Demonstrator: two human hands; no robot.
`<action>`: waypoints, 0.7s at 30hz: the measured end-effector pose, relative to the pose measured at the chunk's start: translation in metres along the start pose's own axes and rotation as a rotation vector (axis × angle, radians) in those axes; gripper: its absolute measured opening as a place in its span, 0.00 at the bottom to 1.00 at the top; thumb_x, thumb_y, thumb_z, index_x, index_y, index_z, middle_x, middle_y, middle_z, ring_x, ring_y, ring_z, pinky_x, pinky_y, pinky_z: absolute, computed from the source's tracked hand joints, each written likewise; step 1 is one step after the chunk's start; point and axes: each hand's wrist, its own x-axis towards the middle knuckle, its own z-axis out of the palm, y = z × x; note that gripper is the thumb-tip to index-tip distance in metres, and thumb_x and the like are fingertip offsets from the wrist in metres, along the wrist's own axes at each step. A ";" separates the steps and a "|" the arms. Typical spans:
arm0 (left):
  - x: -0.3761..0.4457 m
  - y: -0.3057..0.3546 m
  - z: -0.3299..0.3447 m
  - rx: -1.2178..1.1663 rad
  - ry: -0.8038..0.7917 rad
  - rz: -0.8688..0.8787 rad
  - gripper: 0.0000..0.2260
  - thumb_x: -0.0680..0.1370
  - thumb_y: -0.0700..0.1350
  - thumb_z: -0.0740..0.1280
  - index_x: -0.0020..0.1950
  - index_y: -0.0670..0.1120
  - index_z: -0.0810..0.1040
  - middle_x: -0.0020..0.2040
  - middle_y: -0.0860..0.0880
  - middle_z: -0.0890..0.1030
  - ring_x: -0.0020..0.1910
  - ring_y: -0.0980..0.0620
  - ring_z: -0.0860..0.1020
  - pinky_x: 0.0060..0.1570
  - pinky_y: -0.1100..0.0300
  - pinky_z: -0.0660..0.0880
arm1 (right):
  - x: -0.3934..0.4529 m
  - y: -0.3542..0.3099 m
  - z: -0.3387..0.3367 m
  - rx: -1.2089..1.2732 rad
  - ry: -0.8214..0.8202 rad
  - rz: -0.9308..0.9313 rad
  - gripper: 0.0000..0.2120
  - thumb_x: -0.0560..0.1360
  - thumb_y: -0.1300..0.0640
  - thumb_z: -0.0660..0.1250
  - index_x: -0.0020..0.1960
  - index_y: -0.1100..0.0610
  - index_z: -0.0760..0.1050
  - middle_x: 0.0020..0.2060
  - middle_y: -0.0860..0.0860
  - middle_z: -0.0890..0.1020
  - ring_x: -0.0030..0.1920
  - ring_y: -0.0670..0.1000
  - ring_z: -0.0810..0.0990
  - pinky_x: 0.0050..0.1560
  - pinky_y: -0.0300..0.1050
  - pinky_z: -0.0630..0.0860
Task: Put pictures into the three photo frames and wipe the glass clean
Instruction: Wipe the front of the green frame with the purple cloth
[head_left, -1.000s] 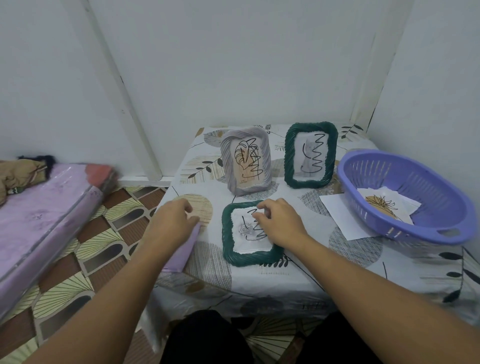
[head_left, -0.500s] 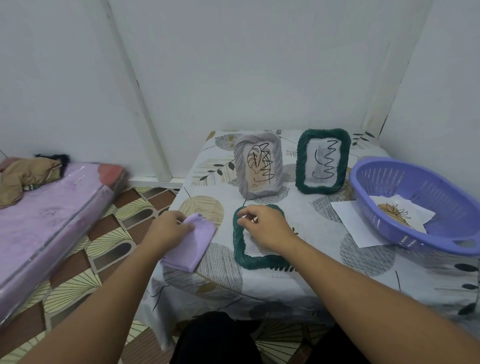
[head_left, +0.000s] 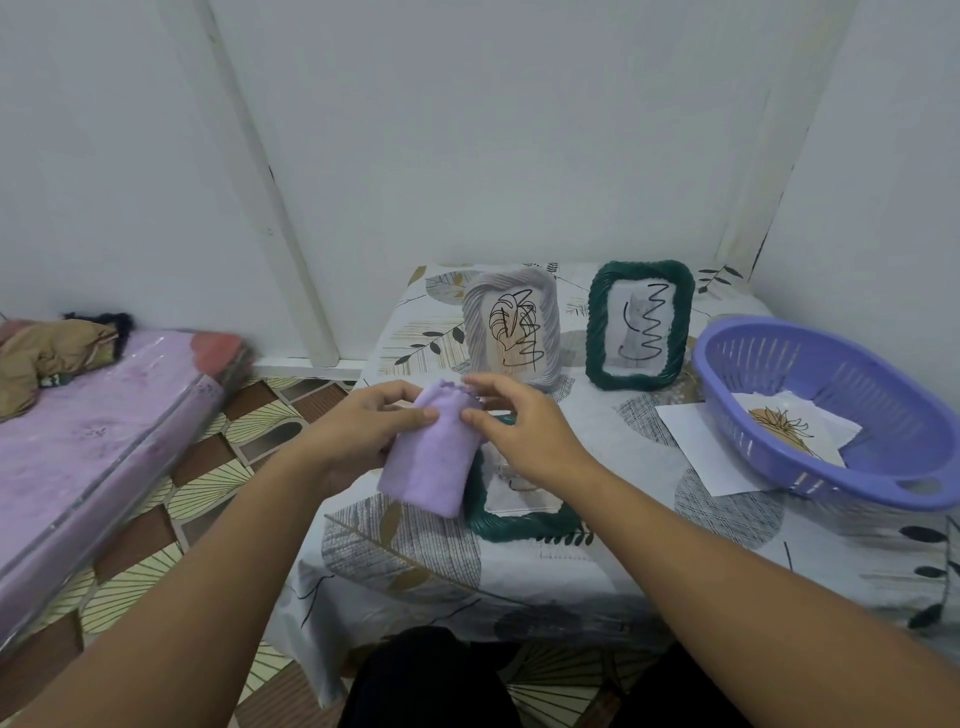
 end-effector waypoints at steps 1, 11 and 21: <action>0.000 -0.001 0.000 -0.003 -0.006 0.002 0.11 0.77 0.42 0.73 0.58 0.41 0.80 0.51 0.41 0.85 0.48 0.46 0.82 0.47 0.52 0.76 | 0.001 0.001 0.000 -0.032 -0.005 -0.004 0.12 0.77 0.52 0.73 0.61 0.45 0.81 0.55 0.40 0.83 0.57 0.41 0.80 0.61 0.49 0.79; -0.001 0.009 0.013 0.580 0.216 0.350 0.16 0.78 0.55 0.71 0.65 0.64 0.75 0.38 0.53 0.77 0.36 0.58 0.74 0.37 0.62 0.70 | -0.001 0.000 -0.008 0.001 0.140 0.018 0.02 0.78 0.55 0.72 0.50 0.49 0.82 0.41 0.44 0.84 0.43 0.41 0.81 0.47 0.36 0.79; 0.004 0.016 0.019 0.987 0.392 0.621 0.11 0.74 0.57 0.73 0.40 0.51 0.79 0.40 0.53 0.73 0.38 0.53 0.74 0.39 0.54 0.72 | -0.002 -0.002 -0.024 -0.218 0.193 -0.114 0.03 0.77 0.55 0.73 0.45 0.50 0.80 0.41 0.42 0.83 0.44 0.44 0.82 0.48 0.51 0.81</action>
